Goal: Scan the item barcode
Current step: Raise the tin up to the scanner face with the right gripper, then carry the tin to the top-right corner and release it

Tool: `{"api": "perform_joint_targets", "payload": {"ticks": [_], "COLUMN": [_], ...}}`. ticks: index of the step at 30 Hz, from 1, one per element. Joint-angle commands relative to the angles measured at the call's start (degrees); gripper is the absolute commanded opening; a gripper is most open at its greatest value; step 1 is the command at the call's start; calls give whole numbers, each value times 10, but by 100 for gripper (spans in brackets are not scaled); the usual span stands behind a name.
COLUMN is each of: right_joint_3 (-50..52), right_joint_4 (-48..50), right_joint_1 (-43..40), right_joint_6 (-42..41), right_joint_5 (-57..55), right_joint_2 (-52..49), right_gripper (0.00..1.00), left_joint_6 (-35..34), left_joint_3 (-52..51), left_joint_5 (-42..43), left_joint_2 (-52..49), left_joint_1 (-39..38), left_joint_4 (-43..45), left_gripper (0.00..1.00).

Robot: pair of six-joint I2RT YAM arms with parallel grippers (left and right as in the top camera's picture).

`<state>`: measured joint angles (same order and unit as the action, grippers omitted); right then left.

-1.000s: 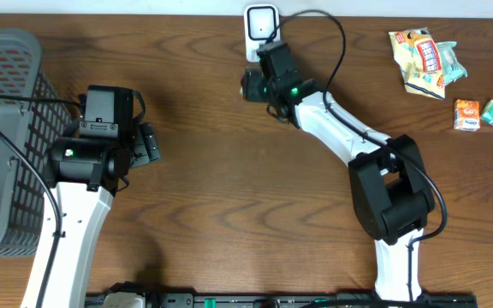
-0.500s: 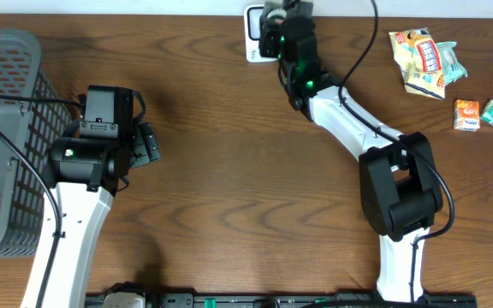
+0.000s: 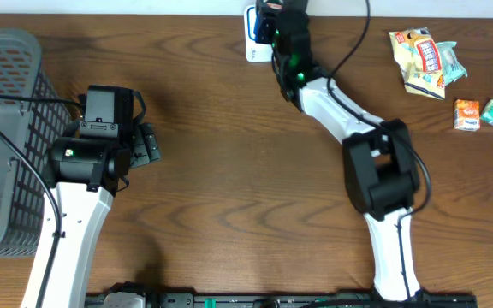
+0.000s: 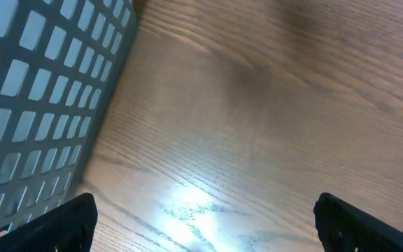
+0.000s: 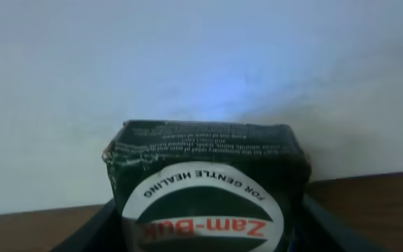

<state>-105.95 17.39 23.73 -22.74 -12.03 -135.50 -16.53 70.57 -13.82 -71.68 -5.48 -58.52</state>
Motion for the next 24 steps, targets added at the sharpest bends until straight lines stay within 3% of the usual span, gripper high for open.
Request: {"api": "perform_joint_targets", "payload": {"ticks": [1, 5, 13, 24], "right_joint_3": [-101, -155, -165, -177], "right_joint_4": [-52, -99, -122, -231], "right_joint_1": [0, 0, 0, -45], "right_joint_6": [20, 34, 57, 118], "right_joint_5": [14, 37, 31, -133], "right_joint_2": [-51, -82, -80, -23], "right_gripper": [56, 58, 58, 59], "left_joint_6": [-3, -3, -3, -3], "left_joint_3": [8, 8, 8, 8], "left_joint_5": [-2, -2, -2, -2], "left_joint_2": [-2, -2, -2, -2], "left_joint_1": [-1, -1, -1, -1], "left_joint_4": [-2, -2, -2, -2], "left_gripper": [98, 98, 98, 98]}}
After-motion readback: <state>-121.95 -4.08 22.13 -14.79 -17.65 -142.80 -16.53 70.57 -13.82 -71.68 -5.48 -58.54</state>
